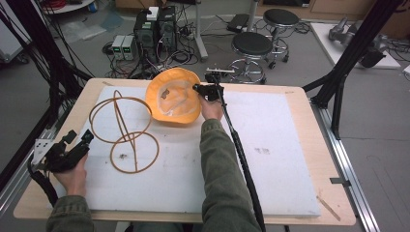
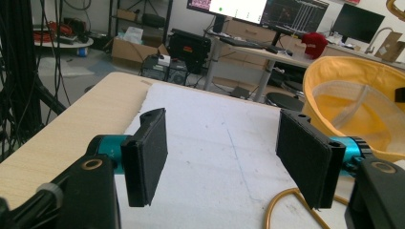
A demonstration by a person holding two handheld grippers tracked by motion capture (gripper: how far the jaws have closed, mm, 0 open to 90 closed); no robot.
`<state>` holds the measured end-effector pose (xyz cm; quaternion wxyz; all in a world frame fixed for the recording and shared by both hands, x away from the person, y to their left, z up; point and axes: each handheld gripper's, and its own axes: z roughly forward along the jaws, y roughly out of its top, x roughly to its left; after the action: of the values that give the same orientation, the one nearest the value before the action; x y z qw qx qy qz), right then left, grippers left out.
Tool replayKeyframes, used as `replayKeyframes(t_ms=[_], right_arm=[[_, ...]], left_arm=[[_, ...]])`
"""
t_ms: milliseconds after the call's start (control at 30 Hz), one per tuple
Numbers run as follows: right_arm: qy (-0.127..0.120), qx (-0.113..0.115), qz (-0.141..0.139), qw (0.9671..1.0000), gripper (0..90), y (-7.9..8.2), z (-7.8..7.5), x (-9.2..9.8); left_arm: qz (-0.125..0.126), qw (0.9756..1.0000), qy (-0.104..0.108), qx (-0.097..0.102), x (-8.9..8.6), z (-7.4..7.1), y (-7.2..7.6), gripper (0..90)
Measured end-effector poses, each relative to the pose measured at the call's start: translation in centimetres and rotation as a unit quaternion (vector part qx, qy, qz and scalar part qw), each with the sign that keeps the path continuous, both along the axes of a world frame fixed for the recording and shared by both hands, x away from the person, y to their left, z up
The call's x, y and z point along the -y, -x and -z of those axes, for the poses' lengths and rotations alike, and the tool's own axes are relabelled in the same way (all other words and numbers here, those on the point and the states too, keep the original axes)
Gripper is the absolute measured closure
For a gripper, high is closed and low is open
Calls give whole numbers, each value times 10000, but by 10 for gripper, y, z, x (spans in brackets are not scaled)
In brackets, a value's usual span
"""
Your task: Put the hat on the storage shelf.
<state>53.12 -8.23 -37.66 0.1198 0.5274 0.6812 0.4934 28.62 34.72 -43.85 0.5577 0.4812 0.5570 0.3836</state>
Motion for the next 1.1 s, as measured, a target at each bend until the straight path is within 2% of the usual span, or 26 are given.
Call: replayKeyframes(t_ms=[167,433,733,800,867,933,1033,1100], right_arm=[[272,332,-118,9990,869,4,-5,-6],[195,700,-144,9973,869,9,-13,-6],[220,1220,-351,9917,868,18,-28,-2],[238,1448,-400,9884,868,21,-33,-2],[443,1852,-441,9807,868,28,-40,-4],[631,2236,-340,9720,868,36,-45,-4],[573,2494,-222,9665,869,44,-49,3],[462,2606,-189,9641,869,47,-52,10]], left_arm=[[-5,10000,-7,-12,0,0,0,351],[-12,10000,-38,-22,1,1,0,352],[-14,10000,-49,-27,2,0,0,354],[-10,10000,-49,-31,2,0,0,354],[-9,10000,-53,-35,2,0,0,354],[-16,9999,-102,-35,2,0,0,354],[8,9999,-144,-31,4,0,0,354],[11,9999,-152,-36,4,0,-1,354]])
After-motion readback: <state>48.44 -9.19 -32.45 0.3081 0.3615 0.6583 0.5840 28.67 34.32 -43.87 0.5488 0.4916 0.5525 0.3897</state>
